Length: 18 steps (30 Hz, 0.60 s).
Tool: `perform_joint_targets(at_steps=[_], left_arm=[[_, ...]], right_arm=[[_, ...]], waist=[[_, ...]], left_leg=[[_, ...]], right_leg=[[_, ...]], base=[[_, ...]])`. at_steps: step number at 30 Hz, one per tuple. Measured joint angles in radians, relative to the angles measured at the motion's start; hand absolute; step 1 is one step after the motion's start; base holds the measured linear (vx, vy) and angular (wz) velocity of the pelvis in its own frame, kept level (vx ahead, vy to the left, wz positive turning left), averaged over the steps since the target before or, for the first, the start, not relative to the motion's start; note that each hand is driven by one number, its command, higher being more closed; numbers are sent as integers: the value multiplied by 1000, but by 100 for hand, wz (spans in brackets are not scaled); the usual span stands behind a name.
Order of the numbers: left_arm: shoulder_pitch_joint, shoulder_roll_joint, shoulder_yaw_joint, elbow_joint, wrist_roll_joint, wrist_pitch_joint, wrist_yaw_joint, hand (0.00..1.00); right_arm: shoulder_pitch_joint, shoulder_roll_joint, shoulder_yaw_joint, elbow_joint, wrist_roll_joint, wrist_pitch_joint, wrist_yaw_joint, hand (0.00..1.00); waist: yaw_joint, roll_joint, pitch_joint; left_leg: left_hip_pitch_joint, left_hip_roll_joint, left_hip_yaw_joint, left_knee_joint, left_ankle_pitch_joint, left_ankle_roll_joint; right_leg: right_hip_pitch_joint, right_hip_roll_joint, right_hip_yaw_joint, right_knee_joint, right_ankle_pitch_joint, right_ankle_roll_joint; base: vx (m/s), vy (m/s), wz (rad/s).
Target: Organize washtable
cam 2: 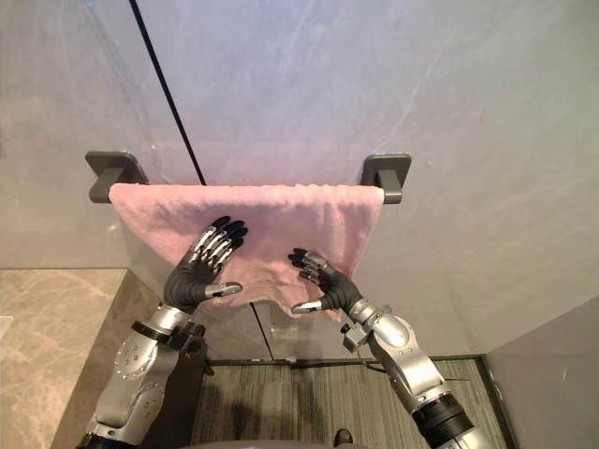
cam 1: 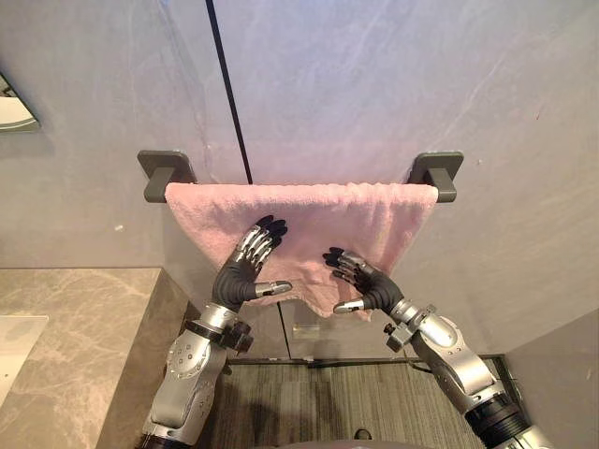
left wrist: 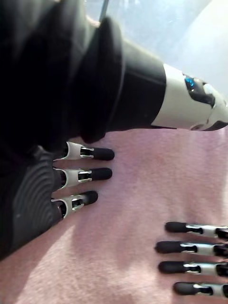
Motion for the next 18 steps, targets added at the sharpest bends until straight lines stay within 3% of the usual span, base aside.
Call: perform_joint_targets(at_steps=[18], left_arm=[[96, -101, 167, 17, 35, -5, 33, 0]], right_arm=[[63, 134, -261, -99, -18, -21, -52, 0]], waist=[[0, -15, 9]], left_leg=[[-1, 0, -1, -2, 0, 0]], right_leg=[[0, 0, 0, -3, 0, 0]], base=[[-16, -10, 0]])
